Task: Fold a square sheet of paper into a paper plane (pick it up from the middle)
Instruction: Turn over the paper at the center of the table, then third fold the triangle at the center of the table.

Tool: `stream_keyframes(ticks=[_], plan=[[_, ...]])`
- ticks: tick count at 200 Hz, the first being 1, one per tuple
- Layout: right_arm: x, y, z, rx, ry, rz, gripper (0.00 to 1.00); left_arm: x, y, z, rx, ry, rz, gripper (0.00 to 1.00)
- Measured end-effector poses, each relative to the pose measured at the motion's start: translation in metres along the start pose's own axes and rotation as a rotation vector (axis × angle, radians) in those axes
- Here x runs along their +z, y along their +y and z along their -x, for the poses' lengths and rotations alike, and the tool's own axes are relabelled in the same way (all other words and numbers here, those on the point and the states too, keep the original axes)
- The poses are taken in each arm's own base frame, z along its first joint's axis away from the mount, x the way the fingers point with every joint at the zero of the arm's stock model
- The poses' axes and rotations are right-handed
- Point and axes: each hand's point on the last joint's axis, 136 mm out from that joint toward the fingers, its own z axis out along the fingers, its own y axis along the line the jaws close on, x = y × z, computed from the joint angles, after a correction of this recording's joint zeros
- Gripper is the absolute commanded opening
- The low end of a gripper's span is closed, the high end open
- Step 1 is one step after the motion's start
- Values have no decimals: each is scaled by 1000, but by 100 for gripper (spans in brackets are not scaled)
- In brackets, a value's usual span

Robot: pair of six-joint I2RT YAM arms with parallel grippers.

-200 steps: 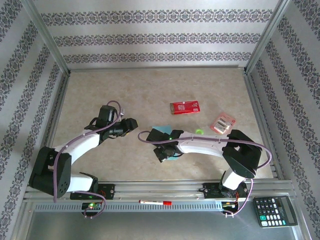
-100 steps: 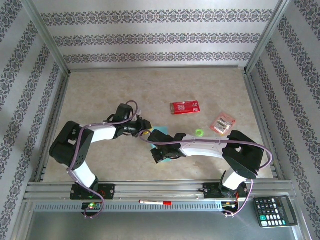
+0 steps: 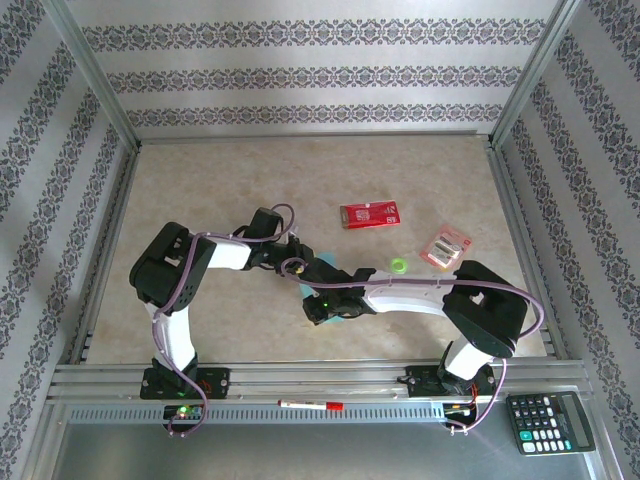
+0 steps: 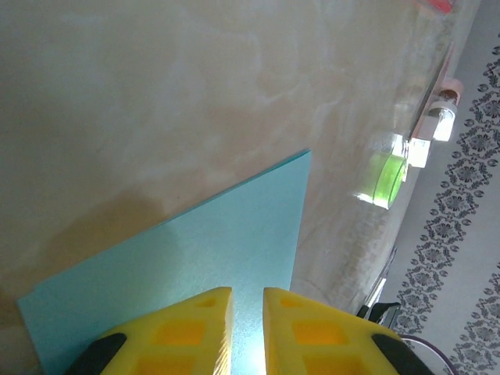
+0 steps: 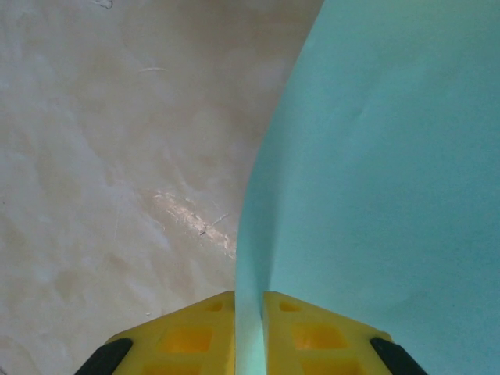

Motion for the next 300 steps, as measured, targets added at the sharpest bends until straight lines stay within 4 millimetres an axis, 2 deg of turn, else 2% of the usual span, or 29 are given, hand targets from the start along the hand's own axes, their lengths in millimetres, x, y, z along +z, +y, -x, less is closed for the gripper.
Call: stream_keyframes(ticks=[55, 108, 155, 212, 300], plan=[[-10, 3, -2, -3, -21, 33, 19, 2, 0, 0, 34, 19, 11, 17], [-15, -4, 3, 12, -38, 34, 20, 2, 1, 0, 47, 22, 10, 17], [-16, -5, 11, 27, -54, 58, 9, 2, 1, 0, 59, 24, 12, 17], [-17, -16, 26, 100, -55, 129, 7, 5, -1, 1, 67, 33, 8, 17], [-11, -39, 33, 195, -29, 194, 7, 5, -1, 1, 79, 37, 11, 18]])
